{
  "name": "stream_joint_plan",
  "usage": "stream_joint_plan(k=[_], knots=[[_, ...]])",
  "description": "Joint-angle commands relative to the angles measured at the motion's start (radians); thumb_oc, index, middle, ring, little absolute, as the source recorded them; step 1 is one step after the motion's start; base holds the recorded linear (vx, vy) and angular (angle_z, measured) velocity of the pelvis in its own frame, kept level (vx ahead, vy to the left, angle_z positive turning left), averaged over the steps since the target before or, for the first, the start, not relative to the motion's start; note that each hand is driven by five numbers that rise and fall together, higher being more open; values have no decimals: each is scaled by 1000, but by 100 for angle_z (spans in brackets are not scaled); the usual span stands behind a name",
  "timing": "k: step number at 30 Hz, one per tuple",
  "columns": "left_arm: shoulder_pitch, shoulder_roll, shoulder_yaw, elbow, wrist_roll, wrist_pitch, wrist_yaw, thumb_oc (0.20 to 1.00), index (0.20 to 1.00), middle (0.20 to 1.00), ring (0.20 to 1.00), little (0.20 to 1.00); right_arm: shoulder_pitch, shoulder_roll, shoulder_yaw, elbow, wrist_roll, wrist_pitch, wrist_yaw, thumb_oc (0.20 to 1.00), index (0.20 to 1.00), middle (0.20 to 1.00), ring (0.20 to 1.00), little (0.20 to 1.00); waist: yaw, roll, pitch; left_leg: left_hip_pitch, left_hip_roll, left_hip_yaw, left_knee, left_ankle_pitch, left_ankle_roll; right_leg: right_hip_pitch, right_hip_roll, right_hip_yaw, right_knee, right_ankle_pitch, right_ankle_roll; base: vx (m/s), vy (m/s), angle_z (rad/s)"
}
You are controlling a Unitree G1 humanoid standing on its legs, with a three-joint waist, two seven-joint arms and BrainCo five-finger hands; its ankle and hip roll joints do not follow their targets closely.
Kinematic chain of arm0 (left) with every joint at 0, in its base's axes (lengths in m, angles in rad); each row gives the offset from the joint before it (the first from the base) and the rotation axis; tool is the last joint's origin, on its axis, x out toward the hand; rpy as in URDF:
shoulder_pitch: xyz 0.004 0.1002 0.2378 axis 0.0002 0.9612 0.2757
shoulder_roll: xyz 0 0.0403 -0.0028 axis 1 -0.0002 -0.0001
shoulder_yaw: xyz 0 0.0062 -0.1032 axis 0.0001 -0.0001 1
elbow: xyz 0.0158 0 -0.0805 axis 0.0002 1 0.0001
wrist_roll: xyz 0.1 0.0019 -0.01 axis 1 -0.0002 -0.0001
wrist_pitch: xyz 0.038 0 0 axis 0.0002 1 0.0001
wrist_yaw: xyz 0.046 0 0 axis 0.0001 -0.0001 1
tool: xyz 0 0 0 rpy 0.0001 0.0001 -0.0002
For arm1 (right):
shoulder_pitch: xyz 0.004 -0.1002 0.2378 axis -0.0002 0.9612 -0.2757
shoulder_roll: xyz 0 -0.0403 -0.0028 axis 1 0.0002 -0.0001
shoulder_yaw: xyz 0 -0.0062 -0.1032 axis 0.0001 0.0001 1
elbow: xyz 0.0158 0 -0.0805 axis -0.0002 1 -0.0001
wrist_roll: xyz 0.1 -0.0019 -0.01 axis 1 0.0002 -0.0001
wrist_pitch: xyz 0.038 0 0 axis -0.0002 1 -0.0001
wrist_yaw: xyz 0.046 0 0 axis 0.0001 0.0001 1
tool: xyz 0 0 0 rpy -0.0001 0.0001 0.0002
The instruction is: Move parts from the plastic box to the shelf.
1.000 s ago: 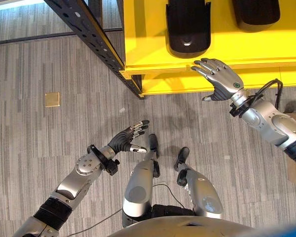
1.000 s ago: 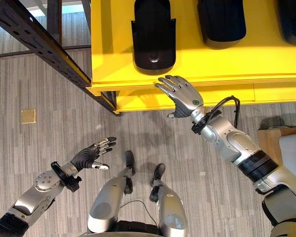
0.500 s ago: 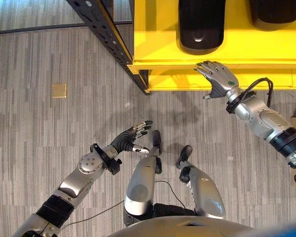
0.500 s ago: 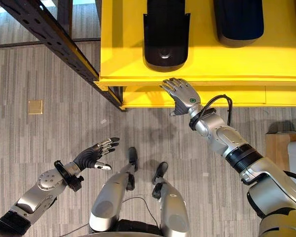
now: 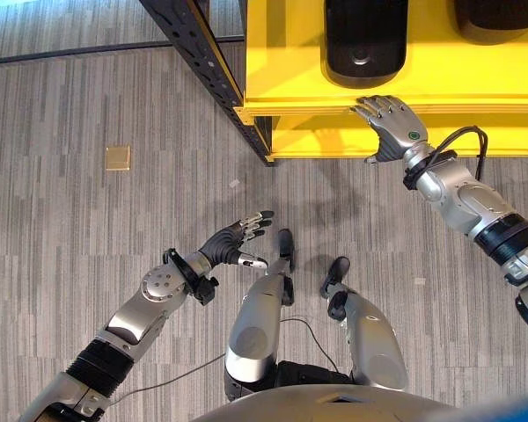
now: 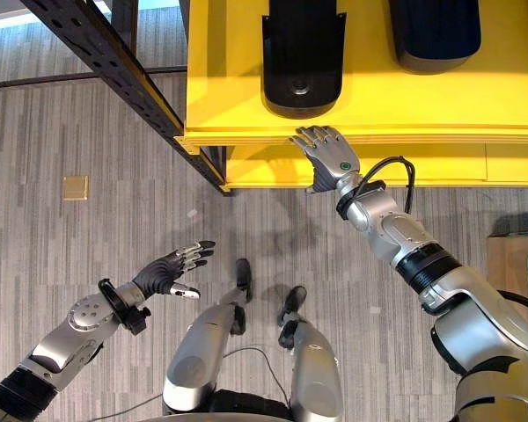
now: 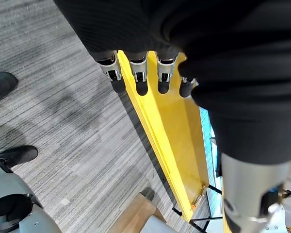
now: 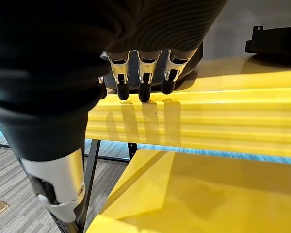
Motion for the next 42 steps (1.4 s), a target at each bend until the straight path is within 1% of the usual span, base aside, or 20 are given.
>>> stream_joint_plan(k=[1,4,10,15,17,18,20,26,31,35,37,40,42], knots=[[22,-23,-21,-46,-13,-21,-22,1000,1000,1000,1000,1000,-91,-15,20,78,-14,58,15,1000,1000,1000,1000,1000,20,15,-21,-2,22,-64,53,-1,-73,-29,-2,-9,71,27,68,0,0,0],[12,-27,-25,-48,-20,-14,-28,1000,1000,1000,1000,1000,-114,-2,33,127,-11,79,53,1000,1000,1000,1000,1000,25,20,-21,-6,19,-65,53,2,-73,-31,-4,-12,70,28,68,0,0,0],[2,-26,-34,-46,-12,-3,-43,1000,1000,1000,1000,1000,-162,22,49,200,20,110,84,1000,1000,1000,1000,1000,36,27,-21,-17,18,-69,56,5,-73,-41,-5,-17,78,30,65,6,-1,2],[-3,-26,-31,-72,-15,24,-43,1000,1000,1000,1000,1000,-178,45,30,227,128,131,110,1000,1000,1000,1000,1000,43,30,-21,-26,18,-75,58,7,-72,-52,-9,-21,91,27,64,9,-4,3],[-2,-25,-32,-74,-13,22,-44,1000,1000,1000,1000,1000,-177,48,24,227,145,131,116,1000,1000,1000,1000,1000,44,31,-21,-27,18,-76,60,6,-71,-55,-10,-21,96,27,63,16,-1,9],[-1,-25,-33,-78,-13,26,-44,1000,1000,1000,1000,1000,-170,53,11,222,127,116,104,1000,1000,1000,1000,1000,41,30,-21,-26,18,-75,63,4,-71,-54,-12,-22,99,25,64,18,0,8],[-1,-25,-35,-77,-12,24,-44,1000,1000,1000,1000,1000,-166,52,9,217,112,114,102,1000,1000,1000,1000,1000,40,30,-21,-25,18,-75,64,4,-71,-54,-12,-20,100,25,64,9,0,2],[-12,-31,-44,-73,-15,22,-34,1000,1000,1000,1000,1000,-156,54,18,214,75,133,108,1000,1000,1000,1000,1000,34,29,-21,-30,21,-69,72,3,-69,-57,-12,-16,102,26,64,0,0,0],[-10,-31,-44,-67,-13,20,-41,1000,1000,1000,1000,1000,-154,50,19,237,69,120,97,1000,1000,1000,1000,1000,34,34,-21,-31,22,-69,77,3,-68,-59,-15,-17,110,25,63,0,0,0],[-19,-29,-48,-66,-19,25,-41,1000,1000,1000,1000,1000,-170,59,23,250,69,124,84,1000,1000,1000,1000,1000,37,37,-21,-32,23,-70,80,3,-67,-61,-18,-18,115,24,63,0,0,0],[-21,-30,-50,-66,-16,30,-44,1000,1000,1000,1000,1000,-188,61,24,254,61,122,94,1000,1000,1000,1000,1000,39,37,-21,-35,22,-71,83,1,-66,-63,-18,-19,116,24,62,0,0,0],[-21,-28,-49,-68,-19,38,-47,1000,1000,1000,1000,1000,-225,73,38,258,72,148,119,1000,1000,1000,1000,1000,47,39,-21,-38,20,-75,85,2,-66,-66,-18,-20,120,23,61,0,0,0],[-25,-31,-51,-72,-16,44,-47,1000,1000,1000,1000,1000,-231,77,44,259,61,152,137,1000,1000,1000,1000,1000,48,40,-21,-41,20,-77,86,3,-66,-68,-18,-19,123,23,61,0,0,0]])
